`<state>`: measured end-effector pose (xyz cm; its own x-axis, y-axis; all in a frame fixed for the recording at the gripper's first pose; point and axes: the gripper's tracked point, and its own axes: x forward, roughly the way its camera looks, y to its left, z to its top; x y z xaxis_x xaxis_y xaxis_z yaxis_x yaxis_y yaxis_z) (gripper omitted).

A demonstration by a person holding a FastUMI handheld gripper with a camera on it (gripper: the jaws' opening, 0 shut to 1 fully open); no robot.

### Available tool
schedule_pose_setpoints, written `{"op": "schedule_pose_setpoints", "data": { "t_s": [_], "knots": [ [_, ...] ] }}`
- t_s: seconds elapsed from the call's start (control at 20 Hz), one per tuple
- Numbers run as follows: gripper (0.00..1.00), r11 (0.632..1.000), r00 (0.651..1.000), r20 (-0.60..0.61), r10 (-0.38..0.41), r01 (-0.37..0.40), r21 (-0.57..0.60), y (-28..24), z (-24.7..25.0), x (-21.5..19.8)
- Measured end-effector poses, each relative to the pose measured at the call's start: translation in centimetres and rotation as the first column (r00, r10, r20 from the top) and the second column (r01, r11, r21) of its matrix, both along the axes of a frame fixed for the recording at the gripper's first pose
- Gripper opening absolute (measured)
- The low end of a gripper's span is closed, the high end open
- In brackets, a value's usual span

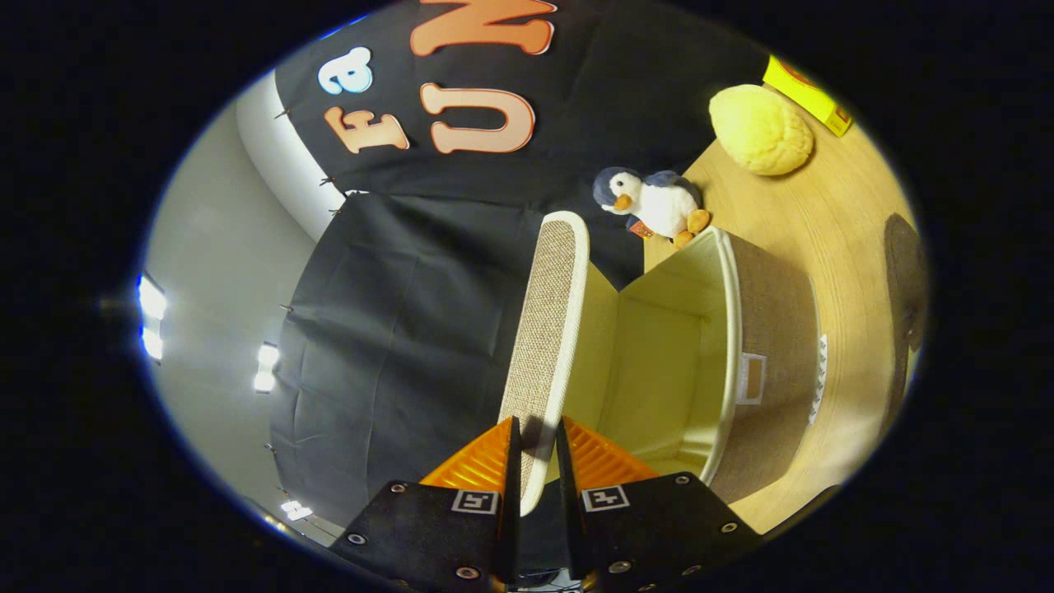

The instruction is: Open the storage box then place both shoes into the box .Put the left shoe in first, then the right shoe, with the right side of both shoes facing outward in a uniform manner.

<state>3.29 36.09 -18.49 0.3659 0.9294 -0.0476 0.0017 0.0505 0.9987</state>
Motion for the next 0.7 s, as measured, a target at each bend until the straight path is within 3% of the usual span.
{"op": "schedule_pose_setpoints", "data": {
  "t_s": [0.55, 0.7],
  "knots": [
    [0.23, 0.998, 0.995, 0.094, 0.045, -0.04, -0.055, 10.3, 5.6, 0.9],
    [0.34, 0.998, 0.994, 0.108, 0.019, -0.012, -0.069, 11.9, 6.1, 1.2]
  ]
}}
